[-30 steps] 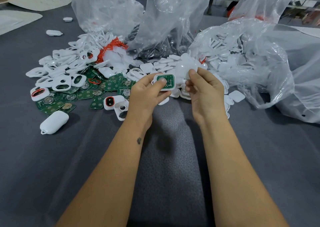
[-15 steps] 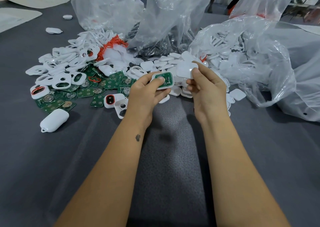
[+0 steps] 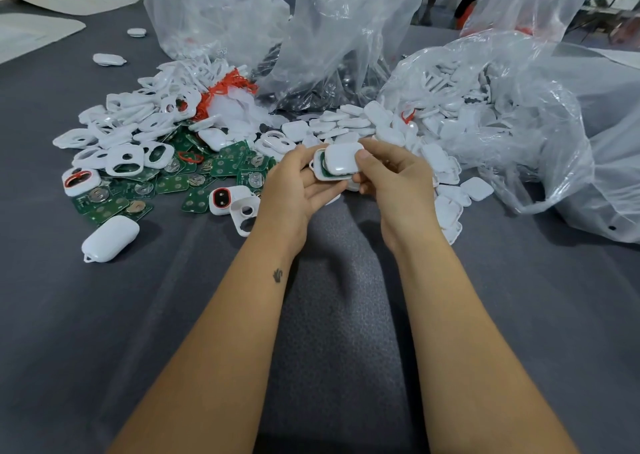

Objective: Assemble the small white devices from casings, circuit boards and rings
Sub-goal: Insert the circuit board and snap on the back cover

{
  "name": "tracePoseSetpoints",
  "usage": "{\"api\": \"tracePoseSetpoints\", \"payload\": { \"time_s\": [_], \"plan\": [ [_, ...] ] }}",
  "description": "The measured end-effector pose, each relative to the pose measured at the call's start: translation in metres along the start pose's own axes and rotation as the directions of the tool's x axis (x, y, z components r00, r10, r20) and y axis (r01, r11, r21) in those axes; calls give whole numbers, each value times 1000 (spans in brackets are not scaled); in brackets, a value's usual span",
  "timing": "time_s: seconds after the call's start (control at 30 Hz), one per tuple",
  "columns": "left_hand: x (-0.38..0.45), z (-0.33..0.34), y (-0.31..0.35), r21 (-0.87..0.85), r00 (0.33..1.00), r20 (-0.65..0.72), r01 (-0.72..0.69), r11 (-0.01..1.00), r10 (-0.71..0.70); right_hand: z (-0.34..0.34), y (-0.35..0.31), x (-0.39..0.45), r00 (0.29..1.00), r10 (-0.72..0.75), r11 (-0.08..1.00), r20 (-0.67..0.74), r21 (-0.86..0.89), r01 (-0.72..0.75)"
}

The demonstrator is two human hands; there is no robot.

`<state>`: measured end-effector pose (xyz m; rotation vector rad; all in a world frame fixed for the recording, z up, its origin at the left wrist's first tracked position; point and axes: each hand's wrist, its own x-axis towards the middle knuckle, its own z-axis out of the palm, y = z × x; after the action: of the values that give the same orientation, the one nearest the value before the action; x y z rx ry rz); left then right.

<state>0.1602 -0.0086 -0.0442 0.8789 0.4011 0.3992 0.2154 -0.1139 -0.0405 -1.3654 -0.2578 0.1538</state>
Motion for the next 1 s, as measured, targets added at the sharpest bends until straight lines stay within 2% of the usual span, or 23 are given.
{"api": "tracePoseSetpoints", "payload": {
  "time_s": [0.2,0.53,0.7,0.8,1.0],
  "plan": [
    [1,0,0,-26,998,40,44,999,-43,0,2,0,997,-55,982,-63,-184,42],
    [2,-2,-3,26,997,76,-17,1000,15,3,2,-2,989,-140,944,-47,-308,119],
    [2,-5,-7,154,984,142,-127,980,105,3,3,-2,987,-155,940,-33,-311,137],
    [1,-6,-8,173,980,158,-144,974,117,3,4,-2,991,-128,950,-26,-291,115],
    [0,-4,-5,172,984,146,-129,977,104,2,5,-2,999,18,995,34,-98,-14]
  ]
}}
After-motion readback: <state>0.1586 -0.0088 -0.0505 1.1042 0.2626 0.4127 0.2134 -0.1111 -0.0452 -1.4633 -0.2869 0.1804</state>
